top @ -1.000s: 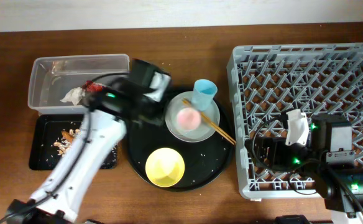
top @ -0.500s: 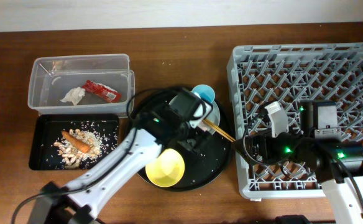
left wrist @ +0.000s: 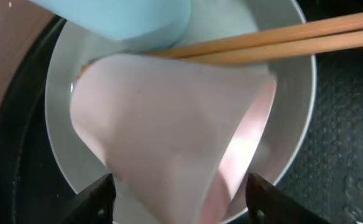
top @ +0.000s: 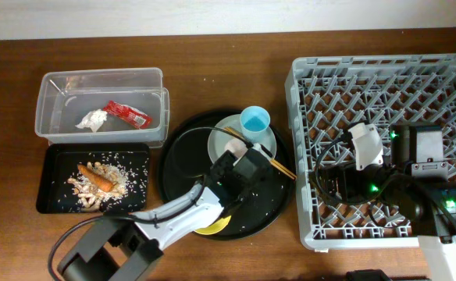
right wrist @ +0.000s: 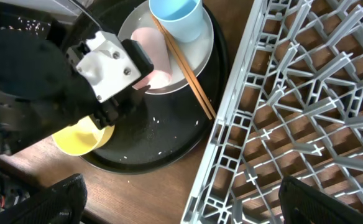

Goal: Sort waste into correct bins and load items into the dishwasher rack
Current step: 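Grasp the pink cup with the left gripper and lift it, then hand the pink cup from the left gripper to the right gripper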

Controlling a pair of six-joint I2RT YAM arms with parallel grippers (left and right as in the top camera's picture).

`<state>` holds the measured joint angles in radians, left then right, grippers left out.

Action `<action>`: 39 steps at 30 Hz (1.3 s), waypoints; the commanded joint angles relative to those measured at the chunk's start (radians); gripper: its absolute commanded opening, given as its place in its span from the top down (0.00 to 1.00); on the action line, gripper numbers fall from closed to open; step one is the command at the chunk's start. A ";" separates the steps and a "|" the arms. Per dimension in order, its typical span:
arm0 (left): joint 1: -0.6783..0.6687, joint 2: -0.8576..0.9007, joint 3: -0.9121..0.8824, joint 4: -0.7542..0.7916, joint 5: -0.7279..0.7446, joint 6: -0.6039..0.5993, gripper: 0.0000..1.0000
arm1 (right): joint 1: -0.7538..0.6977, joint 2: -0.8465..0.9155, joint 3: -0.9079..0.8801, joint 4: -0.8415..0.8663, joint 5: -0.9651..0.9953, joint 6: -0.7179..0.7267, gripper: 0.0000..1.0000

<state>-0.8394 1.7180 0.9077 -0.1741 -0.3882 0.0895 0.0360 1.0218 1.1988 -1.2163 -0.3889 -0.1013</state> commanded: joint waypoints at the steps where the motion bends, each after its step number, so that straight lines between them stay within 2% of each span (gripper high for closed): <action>1: -0.002 0.043 -0.006 0.021 -0.021 0.006 0.49 | -0.006 -0.008 0.019 -0.001 0.009 0.005 0.02; 2: -0.002 0.043 -0.006 0.024 -0.039 0.006 0.87 | -0.006 -0.008 0.019 -0.005 0.009 0.005 0.02; 3: -0.002 0.043 -0.006 0.023 -0.058 0.006 1.00 | -0.006 -0.008 0.019 -0.009 0.009 0.005 0.02; 6: -0.002 0.016 -0.005 -0.022 -0.110 0.006 1.00 | -0.006 -0.008 0.019 -0.016 0.008 0.005 0.02; 7: -0.003 -0.052 -0.005 -0.090 -0.109 0.006 1.00 | -0.006 -0.008 0.019 -0.016 0.008 0.005 0.02; 11: -0.002 -0.331 -0.005 -0.180 -0.049 0.002 1.00 | -0.006 -0.008 0.019 -0.031 0.008 0.005 0.02; 13: 0.013 -0.410 -0.005 -0.180 -0.023 -0.007 0.84 | -0.006 -0.008 0.019 -0.041 0.008 0.005 0.02; 14: 0.045 -0.412 -0.005 -0.179 0.055 -0.026 0.69 | -0.006 -0.008 0.019 -0.046 0.008 0.005 0.02; 15: 0.114 -0.409 -0.004 -0.183 0.229 -0.028 0.46 | -0.006 -0.008 0.019 -0.055 0.008 0.005 0.02; 16: 0.251 -0.407 -0.004 -0.188 0.511 -0.037 0.20 | -0.006 -0.008 0.019 -0.068 0.008 0.005 0.02; 17: 0.582 -0.397 -0.005 -0.187 1.004 -0.035 0.16 | -0.006 -0.008 0.019 -0.072 0.008 0.005 0.02; 18: 0.690 -0.377 -0.005 -0.187 1.113 -0.003 0.11 | -0.006 -0.008 0.019 -0.071 0.008 0.005 0.02; 19: 0.743 -0.355 -0.005 -0.187 1.183 0.048 0.03 | -0.006 -0.008 0.019 -0.071 0.008 0.005 0.02; 20: 0.790 -0.282 -0.005 -0.174 1.249 0.145 0.02 | -0.006 -0.008 0.019 -0.071 0.008 0.005 0.02; 21: 0.785 -0.208 -0.005 -0.158 1.249 0.206 0.02 | -0.006 -0.008 0.019 -0.071 0.008 0.005 0.02; 22: 0.774 -0.080 -0.005 -0.108 1.311 0.230 0.02 | -0.006 -0.008 0.019 -0.074 0.008 0.005 0.02; 23: 0.774 -0.029 -0.005 -0.085 1.426 0.270 0.02 | -0.006 -0.008 0.019 -0.074 0.008 0.005 0.02; 24: 0.774 0.036 -0.005 -0.048 1.515 0.295 0.11 | -0.006 -0.008 0.019 -0.074 0.008 0.005 0.02; 25: 0.772 0.085 -0.005 -0.023 1.532 0.294 0.19 | -0.006 -0.008 0.019 -0.074 0.008 0.005 0.02; 28: 0.701 0.107 -0.005 -0.019 1.548 0.294 0.19 | -0.006 -0.008 0.019 -0.074 0.008 0.005 0.02; 30: 0.614 0.107 -0.005 -0.045 1.400 0.294 0.21 | -0.006 -0.008 0.019 -0.074 0.009 0.005 0.02; 31: 0.583 0.107 -0.005 -0.038 1.385 0.294 0.23 | -0.006 -0.008 0.019 -0.074 0.008 0.005 0.02; 33: 0.558 0.107 -0.005 -0.035 1.347 0.294 0.41 | -0.006 -0.008 0.019 -0.074 0.008 0.005 0.02; 34: 0.558 0.107 -0.005 -0.036 1.329 0.294 0.55 | -0.006 -0.008 0.019 -0.074 0.008 0.005 0.02; 35: 0.558 0.107 -0.005 -0.035 1.300 0.294 0.76 | -0.006 -0.008 0.019 -0.074 0.008 0.005 0.02; 38: 0.558 0.107 -0.005 -0.034 1.281 0.294 0.95 | -0.006 -0.008 0.019 -0.075 0.008 0.005 0.02; 39: 0.558 0.107 -0.005 -0.029 1.297 0.293 0.96 | -0.006 -0.008 0.019 -0.074 0.008 0.005 0.02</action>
<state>-0.2832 1.8179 0.9051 -0.2070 0.9039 0.3782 0.0341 1.0180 1.2045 -1.2900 -0.3847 -0.1009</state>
